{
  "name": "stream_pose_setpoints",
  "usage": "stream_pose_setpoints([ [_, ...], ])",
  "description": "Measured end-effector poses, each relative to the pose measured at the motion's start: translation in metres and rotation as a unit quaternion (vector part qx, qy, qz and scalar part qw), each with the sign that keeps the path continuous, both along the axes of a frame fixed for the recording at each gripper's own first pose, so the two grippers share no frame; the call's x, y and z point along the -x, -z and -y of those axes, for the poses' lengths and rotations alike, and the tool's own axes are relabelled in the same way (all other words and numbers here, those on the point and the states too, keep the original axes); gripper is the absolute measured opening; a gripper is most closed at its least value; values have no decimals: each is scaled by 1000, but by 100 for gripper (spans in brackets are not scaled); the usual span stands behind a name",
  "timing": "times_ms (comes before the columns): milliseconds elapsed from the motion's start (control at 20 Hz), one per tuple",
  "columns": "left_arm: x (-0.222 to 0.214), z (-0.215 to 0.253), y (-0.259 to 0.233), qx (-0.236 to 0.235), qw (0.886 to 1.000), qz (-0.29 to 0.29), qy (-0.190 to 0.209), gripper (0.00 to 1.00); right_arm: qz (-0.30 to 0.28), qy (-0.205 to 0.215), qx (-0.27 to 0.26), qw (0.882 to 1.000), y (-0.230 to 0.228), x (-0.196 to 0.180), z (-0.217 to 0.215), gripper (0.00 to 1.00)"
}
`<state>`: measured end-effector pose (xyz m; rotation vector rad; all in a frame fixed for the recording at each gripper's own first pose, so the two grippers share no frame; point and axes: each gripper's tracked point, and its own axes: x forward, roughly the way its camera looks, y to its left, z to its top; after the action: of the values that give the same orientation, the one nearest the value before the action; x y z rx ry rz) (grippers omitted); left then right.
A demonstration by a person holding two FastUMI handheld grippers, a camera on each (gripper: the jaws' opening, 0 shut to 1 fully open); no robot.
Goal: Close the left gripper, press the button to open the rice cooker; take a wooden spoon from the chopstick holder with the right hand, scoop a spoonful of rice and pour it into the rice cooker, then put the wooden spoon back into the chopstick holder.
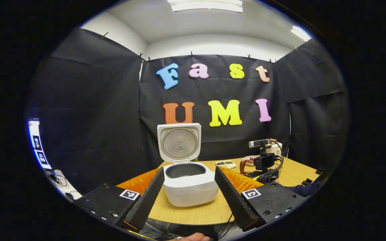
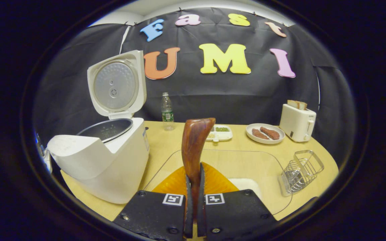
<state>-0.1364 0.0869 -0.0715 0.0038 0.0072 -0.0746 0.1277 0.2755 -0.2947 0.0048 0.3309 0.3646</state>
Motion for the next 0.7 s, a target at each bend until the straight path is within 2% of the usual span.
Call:
stream_pose_setpoints([
  [150,1,4,5,-2,1000,-1,3,95,-52,-20,-78,995,1,-3,-3,10],
  [350,-3,4,10,0,1000,-7,3,95,-121,-22,-191,974,1,-13,7,10],
  [500,-3,3,12,1,1000,-9,1,95,-144,-15,-239,960,-5,-19,16,9],
  [700,-1,7,8,11,1000,-4,6,95,-152,-2,-279,948,-19,-24,33,9],
])
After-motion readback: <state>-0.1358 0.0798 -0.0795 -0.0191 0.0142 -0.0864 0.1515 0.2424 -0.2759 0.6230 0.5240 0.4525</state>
